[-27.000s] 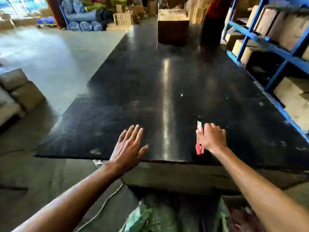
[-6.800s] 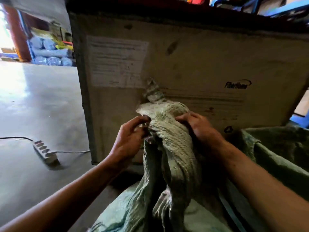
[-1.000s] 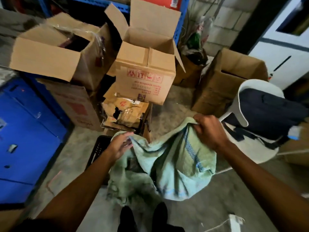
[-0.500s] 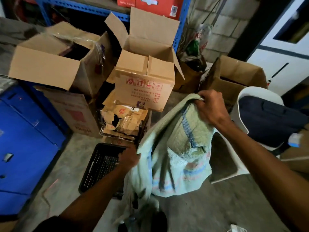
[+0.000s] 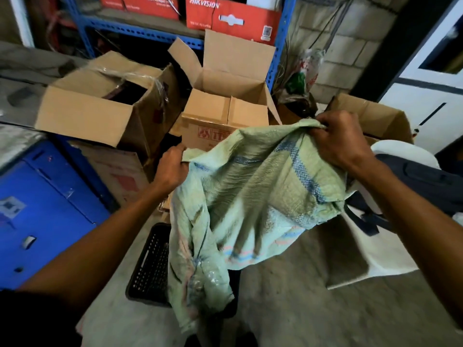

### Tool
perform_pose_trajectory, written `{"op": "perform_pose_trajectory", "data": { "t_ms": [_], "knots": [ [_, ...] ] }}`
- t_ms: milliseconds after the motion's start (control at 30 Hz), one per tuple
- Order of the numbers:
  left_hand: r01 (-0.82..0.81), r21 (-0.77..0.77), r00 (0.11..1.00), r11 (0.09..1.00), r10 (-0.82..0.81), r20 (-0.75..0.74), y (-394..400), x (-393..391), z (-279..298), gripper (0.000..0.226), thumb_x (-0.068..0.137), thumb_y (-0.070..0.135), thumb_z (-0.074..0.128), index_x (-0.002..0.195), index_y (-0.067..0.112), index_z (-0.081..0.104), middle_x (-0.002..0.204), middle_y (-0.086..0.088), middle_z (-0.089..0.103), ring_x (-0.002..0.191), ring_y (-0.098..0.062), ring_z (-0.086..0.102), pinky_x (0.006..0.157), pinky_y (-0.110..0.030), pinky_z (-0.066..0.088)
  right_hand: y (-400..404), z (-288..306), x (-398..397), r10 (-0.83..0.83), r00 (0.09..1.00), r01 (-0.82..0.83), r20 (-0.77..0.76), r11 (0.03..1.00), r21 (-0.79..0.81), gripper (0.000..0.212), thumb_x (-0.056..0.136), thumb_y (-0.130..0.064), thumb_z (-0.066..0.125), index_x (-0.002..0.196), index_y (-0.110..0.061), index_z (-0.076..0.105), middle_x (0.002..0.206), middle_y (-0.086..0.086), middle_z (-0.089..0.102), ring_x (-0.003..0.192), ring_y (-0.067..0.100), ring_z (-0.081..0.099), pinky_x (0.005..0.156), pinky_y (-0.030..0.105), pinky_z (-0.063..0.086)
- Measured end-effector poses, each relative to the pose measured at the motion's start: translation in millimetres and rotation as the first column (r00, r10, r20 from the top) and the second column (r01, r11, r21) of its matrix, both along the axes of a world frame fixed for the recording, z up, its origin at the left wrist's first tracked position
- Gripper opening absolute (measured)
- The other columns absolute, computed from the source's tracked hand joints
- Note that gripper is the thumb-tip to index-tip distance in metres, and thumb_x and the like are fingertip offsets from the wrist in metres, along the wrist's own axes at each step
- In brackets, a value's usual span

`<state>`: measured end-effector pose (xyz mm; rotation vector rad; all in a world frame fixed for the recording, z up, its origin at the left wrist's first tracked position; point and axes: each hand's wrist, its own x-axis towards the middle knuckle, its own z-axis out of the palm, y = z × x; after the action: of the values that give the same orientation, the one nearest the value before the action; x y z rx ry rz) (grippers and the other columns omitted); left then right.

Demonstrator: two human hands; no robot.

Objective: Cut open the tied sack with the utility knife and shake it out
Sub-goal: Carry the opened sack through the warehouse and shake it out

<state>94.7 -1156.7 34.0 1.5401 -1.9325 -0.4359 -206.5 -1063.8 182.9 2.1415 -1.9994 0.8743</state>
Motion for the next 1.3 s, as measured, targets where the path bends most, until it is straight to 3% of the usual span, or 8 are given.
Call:
{"op": "perform_pose_trajectory", "data": {
  "t_ms": [267, 367, 500, 667, 833, 933, 1233, 1300],
  "knots": [
    [0.03, 0.175, 0.996, 0.984, -0.014, -0.092, -5.8, 23.3, -21.6, 0.028, 0.09, -0.002, 0.051, 0.117, -0.007, 0.052, 0.112, -0.024, 0.059, 0.105, -0.036, 0.057, 0.083, -0.035, 0.04, -7.4, 5.1, 21.3, 0.015, 1.0, -0.013, -0.027, 0.996, 0.083, 0.016, 0.085, -0.014, 0.061, 0.089, -0.003, 0.072, 0.087, 0.021, 0.072, 0.072, 0.029, 0.061, 0.063, 0.033, 0.041],
    [0.206, 0.37, 0.961, 0.906, -0.259, 0.097, -0.2, 14.7, -13.8, 0.069, 0.078, 0.002, 0.07, 0.138, -0.002, 0.036, 0.137, -0.023, 0.045, 0.125, -0.036, 0.046, 0.098, -0.035, 0.039, -2.7, 0.3, 32.2, 0.011, 1.0, -0.005, -0.026, 0.98, 0.197, 0.015, 0.085, -0.013, 0.062, 0.094, -0.005, 0.071, 0.09, 0.012, 0.07, 0.076, 0.021, 0.059, 0.068, 0.032, 0.044],
    [0.516, 0.34, 0.851, 0.787, -0.517, -0.094, 44.1, -22.6, 15.0, 0.123, 0.062, 0.031, 0.085, 0.151, 0.029, 0.001, 0.16, 0.0, 0.008, 0.145, -0.02, 0.008, 0.118, -0.041, 0.014, -7.6, -36.6, 63.0, -0.045, 0.999, 0.031, 0.028, 0.929, 0.369, 0.022, 0.083, -0.014, 0.063, 0.103, -0.006, 0.07, 0.11, 0.016, 0.069, 0.099, 0.03, 0.063, 0.085, 0.035, 0.049],
    [0.586, 0.172, 0.809, 0.792, -0.585, -0.059, 112.0, -40.8, 8.9, 0.101, 0.074, 0.052, 0.065, 0.151, 0.031, 0.004, 0.162, 0.001, 0.0, 0.145, -0.01, -0.002, 0.119, -0.037, 0.001, -5.4, -71.4, 77.6, -0.276, 0.914, 0.094, 0.297, 0.857, 0.506, 0.022, 0.085, -0.008, 0.056, 0.101, 0.003, 0.068, 0.087, 0.006, 0.056, 0.079, 0.017, 0.051, 0.057, 0.02, 0.036],
    [0.623, 0.228, 0.758, 0.748, -0.649, 0.058, 137.9, -39.3, -6.3, 0.086, 0.081, 0.041, 0.067, 0.151, 0.033, 0.017, 0.158, 0.003, 0.018, 0.144, -0.012, 0.016, 0.114, -0.027, 0.02, -2.9, -99.0, 69.5, -0.505, 0.775, 0.107, 0.38, 0.697, 0.709, 0.012, 0.081, -0.01, 0.057, 0.073, -0.002, 0.061, 0.075, 0.018, 0.059, 0.051, 0.022, 0.05, 0.042, 0.022, 0.036],
    [0.63, -0.109, 0.765, 0.769, -0.591, 0.257, 136.1, -37.5, -5.4, 0.045, 0.082, 0.021, 0.071, 0.125, 0.013, 0.062, 0.128, -0.015, 0.061, 0.115, -0.031, 0.058, 0.092, -0.045, 0.053, 0.1, -98.7, 69.5, -0.566, 0.65, 0.027, 0.506, 0.683, 0.73, 0.017, 0.085, -0.01, 0.059, 0.069, -0.005, 0.058, 0.067, 0.012, 0.058, 0.051, 0.017, 0.05, 0.044, 0.026, 0.04],
    [0.08, -0.314, 0.888, 0.946, -0.211, -0.408, 94.8, -26.5, 71.1, 0.019, 0.088, 0.0, 0.055, 0.088, 0.003, 0.074, 0.075, -0.004, 0.069, 0.064, 0.001, 0.059, 0.059, -0.012, 0.046, 11.8, -123.8, 90.6, -0.421, 0.255, -0.279, 0.87, 0.83, 0.483, 0.035, 0.086, -0.041, 0.058, 0.092, -0.008, 0.065, 0.077, 0.008, 0.067, 0.059, 0.011, 0.06, 0.057, 0.021, 0.047],
    [0.02, -0.341, 0.907, 0.94, -0.16, -0.388, 87.2, -23.9, 82.4, 0.018, 0.087, 0.002, 0.055, 0.083, 0.001, 0.072, 0.073, 0.0, 0.065, 0.064, 0.009, 0.056, 0.059, -0.005, 0.04, 26.9, -139.9, 105.5, -0.335, 0.359, -0.304, 0.871, 0.841, 0.449, 0.045, 0.086, -0.048, 0.054, 0.106, -0.009, 0.065, 0.093, 0.005, 0.069, 0.079, 0.011, 0.063, 0.067, 0.017, 0.049]
  ]
}}
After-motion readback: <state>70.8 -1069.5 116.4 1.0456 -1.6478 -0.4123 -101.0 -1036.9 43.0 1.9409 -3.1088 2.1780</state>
